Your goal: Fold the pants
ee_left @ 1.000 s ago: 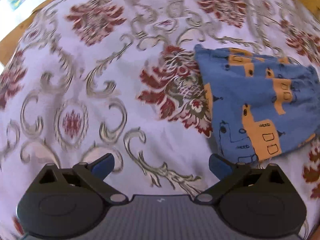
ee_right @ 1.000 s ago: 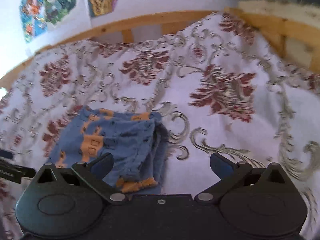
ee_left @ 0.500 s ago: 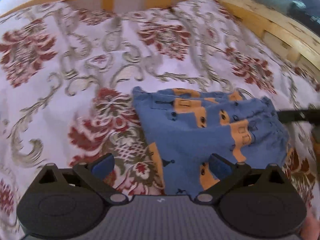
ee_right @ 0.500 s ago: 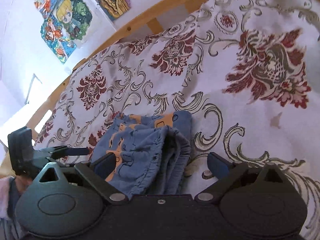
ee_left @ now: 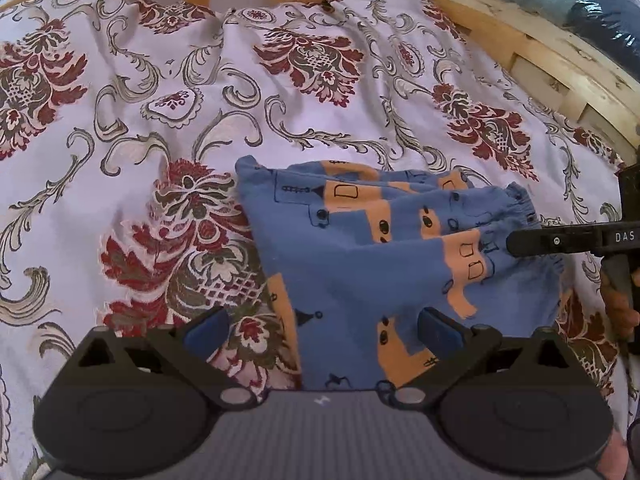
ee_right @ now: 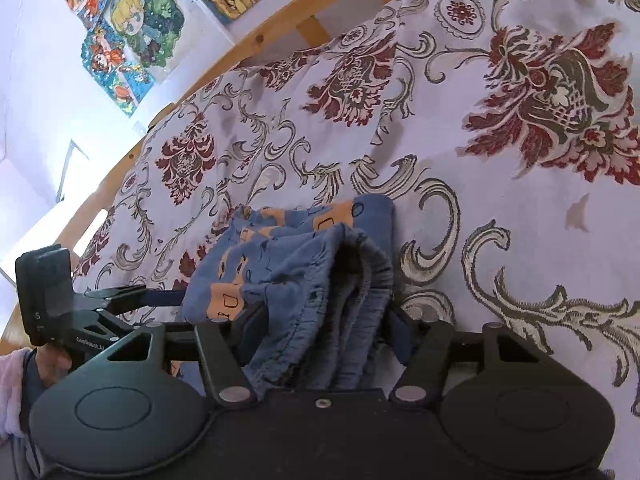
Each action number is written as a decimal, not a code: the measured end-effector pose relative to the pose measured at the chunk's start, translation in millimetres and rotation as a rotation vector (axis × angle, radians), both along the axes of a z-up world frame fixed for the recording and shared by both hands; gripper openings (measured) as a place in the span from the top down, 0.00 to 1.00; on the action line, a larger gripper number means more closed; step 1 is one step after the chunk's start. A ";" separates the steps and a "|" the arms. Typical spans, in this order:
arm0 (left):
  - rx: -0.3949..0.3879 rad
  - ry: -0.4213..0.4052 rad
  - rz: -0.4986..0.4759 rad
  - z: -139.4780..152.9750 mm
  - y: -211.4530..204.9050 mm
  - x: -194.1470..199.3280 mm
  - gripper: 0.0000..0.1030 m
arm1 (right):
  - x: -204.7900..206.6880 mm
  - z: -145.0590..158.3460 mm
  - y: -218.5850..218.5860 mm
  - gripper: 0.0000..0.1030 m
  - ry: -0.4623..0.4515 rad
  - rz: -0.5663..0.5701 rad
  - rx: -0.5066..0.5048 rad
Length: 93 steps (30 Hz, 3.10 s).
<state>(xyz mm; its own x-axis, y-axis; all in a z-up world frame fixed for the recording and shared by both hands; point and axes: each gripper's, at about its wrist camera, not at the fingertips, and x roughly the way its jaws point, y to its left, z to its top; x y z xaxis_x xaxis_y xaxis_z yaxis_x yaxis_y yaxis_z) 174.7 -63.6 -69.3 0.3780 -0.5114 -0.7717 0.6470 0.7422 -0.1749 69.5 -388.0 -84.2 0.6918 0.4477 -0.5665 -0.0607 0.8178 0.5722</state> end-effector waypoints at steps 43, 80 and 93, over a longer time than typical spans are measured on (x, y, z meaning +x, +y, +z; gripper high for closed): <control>0.054 -0.080 0.028 6.4 -8.0 -17.9 0.78 | -14.7 23.5 64.4 0.75 -0.105 -0.015 -0.435; 0.101 -0.315 0.128 9.7 -2.0 32.7 0.85 | 58.5 14.8 132.0 0.76 -0.377 -0.041 -0.777; 0.060 -0.168 0.249 1.2 24.8 49.2 0.34 | 61.4 2.9 102.0 0.19 -0.262 -0.167 -0.620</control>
